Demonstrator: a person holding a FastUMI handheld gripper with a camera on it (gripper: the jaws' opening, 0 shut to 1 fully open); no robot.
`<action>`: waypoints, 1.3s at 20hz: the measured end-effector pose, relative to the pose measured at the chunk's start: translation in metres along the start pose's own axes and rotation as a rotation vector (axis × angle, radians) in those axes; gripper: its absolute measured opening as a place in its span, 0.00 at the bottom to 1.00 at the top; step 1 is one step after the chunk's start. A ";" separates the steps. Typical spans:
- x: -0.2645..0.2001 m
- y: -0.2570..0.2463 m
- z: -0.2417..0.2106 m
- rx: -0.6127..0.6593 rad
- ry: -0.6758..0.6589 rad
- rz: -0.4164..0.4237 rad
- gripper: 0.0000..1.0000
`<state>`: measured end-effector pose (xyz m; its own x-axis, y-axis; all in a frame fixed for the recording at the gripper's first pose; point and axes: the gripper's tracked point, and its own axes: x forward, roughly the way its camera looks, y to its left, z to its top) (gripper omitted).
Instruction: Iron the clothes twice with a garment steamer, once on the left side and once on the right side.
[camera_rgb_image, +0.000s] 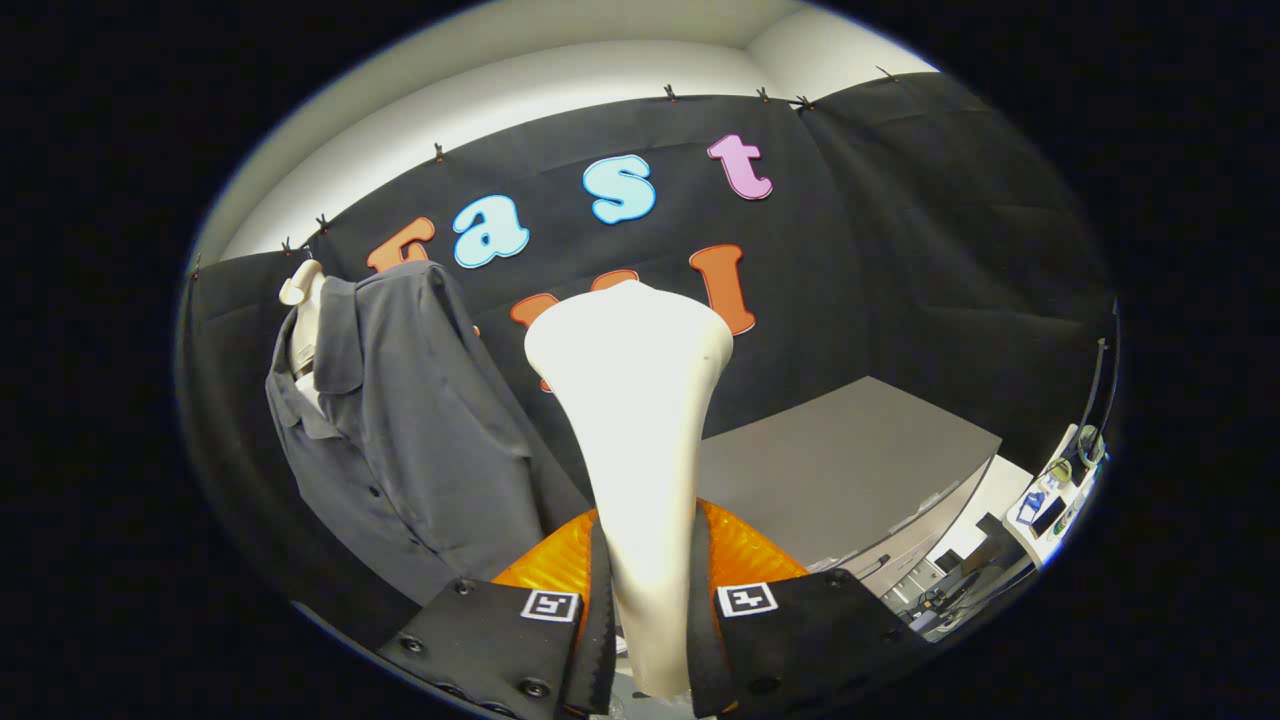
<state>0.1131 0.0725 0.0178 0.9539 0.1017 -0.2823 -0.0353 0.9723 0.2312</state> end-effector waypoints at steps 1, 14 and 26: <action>-0.006 0.014 -0.002 -0.004 -0.004 0.004 0.37; 0.004 0.173 -0.046 -0.104 0.011 0.085 0.37; 0.077 0.212 -0.085 -0.144 0.106 0.065 0.37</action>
<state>0.1537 0.3047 -0.0343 0.9117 0.1797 -0.3695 -0.1456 0.9822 0.1185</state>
